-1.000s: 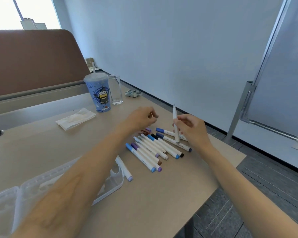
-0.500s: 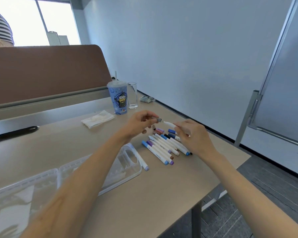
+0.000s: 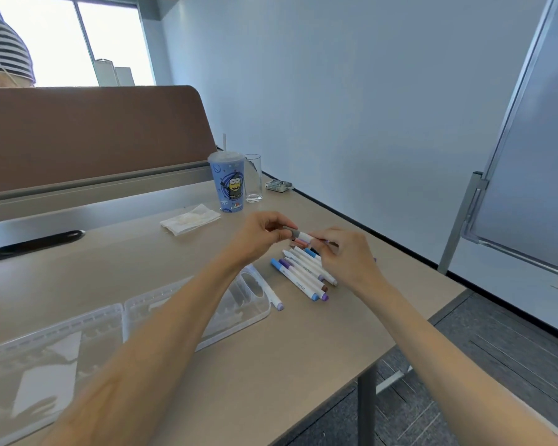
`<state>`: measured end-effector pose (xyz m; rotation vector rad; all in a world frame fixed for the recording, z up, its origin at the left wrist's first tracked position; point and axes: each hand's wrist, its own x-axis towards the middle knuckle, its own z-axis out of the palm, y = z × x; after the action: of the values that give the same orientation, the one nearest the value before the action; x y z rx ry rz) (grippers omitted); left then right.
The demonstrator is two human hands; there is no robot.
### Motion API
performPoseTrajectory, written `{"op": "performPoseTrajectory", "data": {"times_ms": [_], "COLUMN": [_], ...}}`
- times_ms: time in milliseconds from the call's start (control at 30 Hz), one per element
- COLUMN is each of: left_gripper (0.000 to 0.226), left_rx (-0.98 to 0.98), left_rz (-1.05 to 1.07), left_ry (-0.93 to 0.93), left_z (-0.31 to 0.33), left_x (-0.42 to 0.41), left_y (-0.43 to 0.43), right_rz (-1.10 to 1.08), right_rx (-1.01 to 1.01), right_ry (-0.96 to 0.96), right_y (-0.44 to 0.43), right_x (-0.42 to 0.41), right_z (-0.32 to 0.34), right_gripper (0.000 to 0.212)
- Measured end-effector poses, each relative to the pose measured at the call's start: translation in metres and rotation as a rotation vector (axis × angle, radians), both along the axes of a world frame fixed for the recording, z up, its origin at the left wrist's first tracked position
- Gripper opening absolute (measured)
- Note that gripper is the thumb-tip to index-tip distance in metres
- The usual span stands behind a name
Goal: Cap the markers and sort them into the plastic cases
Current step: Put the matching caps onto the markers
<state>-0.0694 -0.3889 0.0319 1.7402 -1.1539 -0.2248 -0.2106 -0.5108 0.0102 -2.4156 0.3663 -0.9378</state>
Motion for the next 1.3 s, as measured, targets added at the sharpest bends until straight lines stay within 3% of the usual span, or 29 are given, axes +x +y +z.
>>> {"op": "performPoseTrajectory", "data": {"times_ms": [300, 567, 933, 1133, 1300], "left_gripper": [0.02, 0.018, 0.025, 0.035, 0.029], "left_rx": [0.218, 0.304, 0.382, 0.446, 0.514], "left_rz": [-0.053, 0.129, 0.172, 0.056, 0.068], "left_ry": [0.001, -0.257, -0.338, -0.503, -0.624], "left_z": [-0.023, -0.039, -0.045, -0.046, -0.053], "left_x": [0.017, 0.035, 0.064, 0.069, 0.072], "left_y": [0.023, 0.02, -0.025, -0.061, -0.077], "right_rz": [0.022, -0.069, -0.15, -0.219, -0.229], "right_rx": [-0.026, -0.073, 0.022, 0.033, 0.044], "right_ry": [0.284, 0.442, 0.241, 0.252, 0.245], "right_y": [0.022, 0.03, -0.008, -0.038, -0.054], "right_x": [0.012, 0.028, 0.031, 0.027, 0.026], "right_z": [-0.011, -0.019, -0.025, -0.028, -0.036], "right_gripper": [0.021, 0.023, 0.022, 0.022, 0.022]}}
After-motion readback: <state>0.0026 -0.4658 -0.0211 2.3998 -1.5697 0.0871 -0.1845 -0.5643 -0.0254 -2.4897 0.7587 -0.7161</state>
